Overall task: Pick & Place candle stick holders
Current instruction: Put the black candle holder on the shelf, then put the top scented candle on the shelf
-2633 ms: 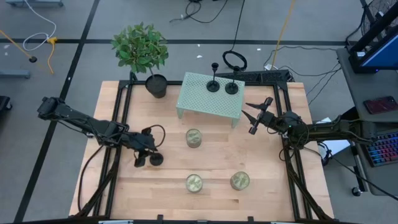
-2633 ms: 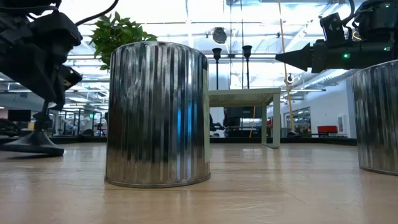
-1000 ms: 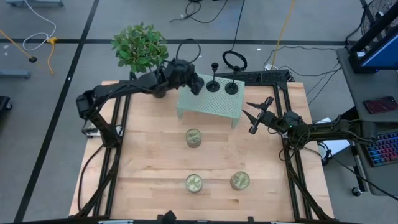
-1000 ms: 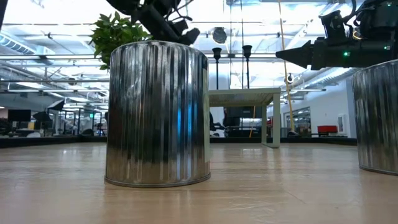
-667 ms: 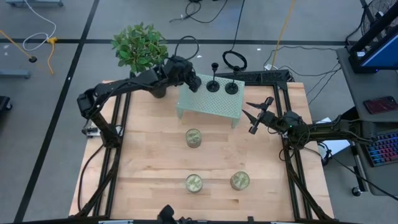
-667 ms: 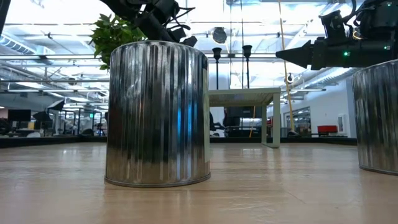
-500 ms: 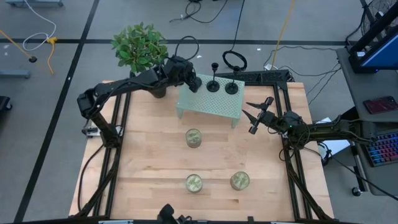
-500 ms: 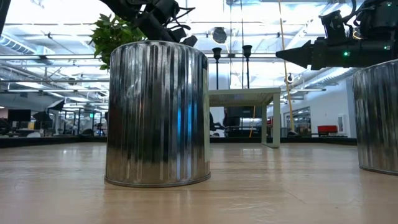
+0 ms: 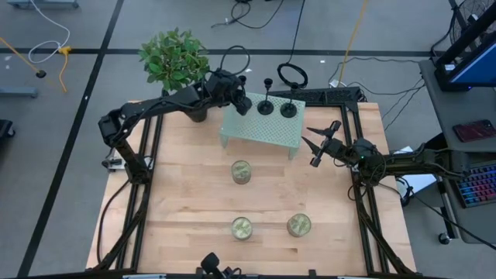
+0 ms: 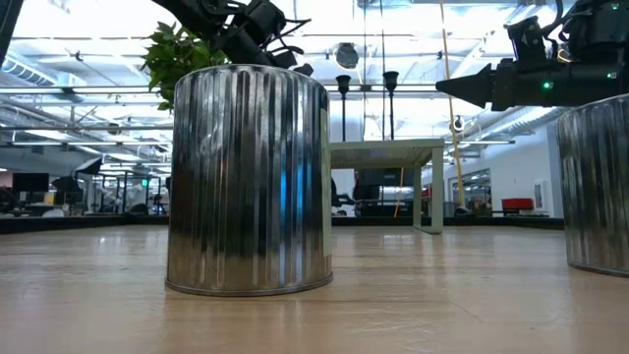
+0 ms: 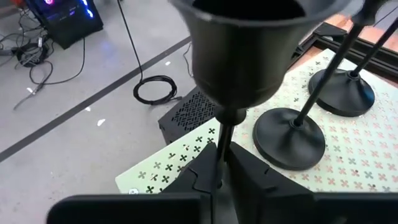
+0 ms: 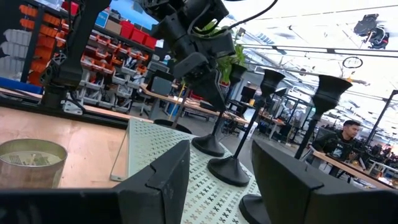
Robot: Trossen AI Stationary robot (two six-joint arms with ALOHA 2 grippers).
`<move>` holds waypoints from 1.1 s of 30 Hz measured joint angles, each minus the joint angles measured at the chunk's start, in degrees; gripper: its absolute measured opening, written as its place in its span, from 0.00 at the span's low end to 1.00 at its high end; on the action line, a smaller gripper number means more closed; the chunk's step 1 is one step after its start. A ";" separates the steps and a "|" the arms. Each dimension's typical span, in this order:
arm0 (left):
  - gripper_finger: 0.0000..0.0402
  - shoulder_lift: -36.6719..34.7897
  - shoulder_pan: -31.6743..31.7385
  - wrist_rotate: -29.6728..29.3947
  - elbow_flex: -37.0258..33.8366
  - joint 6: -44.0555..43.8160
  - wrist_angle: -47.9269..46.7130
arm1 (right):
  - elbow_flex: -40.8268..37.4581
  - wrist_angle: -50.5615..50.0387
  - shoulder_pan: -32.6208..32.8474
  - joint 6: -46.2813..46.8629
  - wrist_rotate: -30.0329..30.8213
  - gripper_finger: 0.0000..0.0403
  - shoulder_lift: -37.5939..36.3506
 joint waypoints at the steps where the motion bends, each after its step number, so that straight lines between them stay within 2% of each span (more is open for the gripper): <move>1: 0.10 0.00 -0.01 -0.02 0.00 0.31 -0.02 | 0.01 0.01 0.01 0.00 0.00 0.41 0.00; 11: 0.25 -0.35 -0.38 0.00 -0.02 0.78 -0.74 | 0.01 0.00 0.00 0.02 -0.04 0.41 0.00; 22: 0.26 -7.97 -2.15 0.00 -0.04 0.37 -7.11 | 0.01 -0.25 0.00 0.15 -0.08 0.41 -0.01; 30: 0.26 -14.21 -6.27 0.12 -0.07 2.74 -19.08 | 0.00 0.09 0.02 1.17 -0.27 0.41 -0.02; 33: 0.26 -15.66 -9.07 0.18 -0.08 4.53 -22.80 | 0.02 0.48 -0.02 2.94 -4.53 0.41 0.00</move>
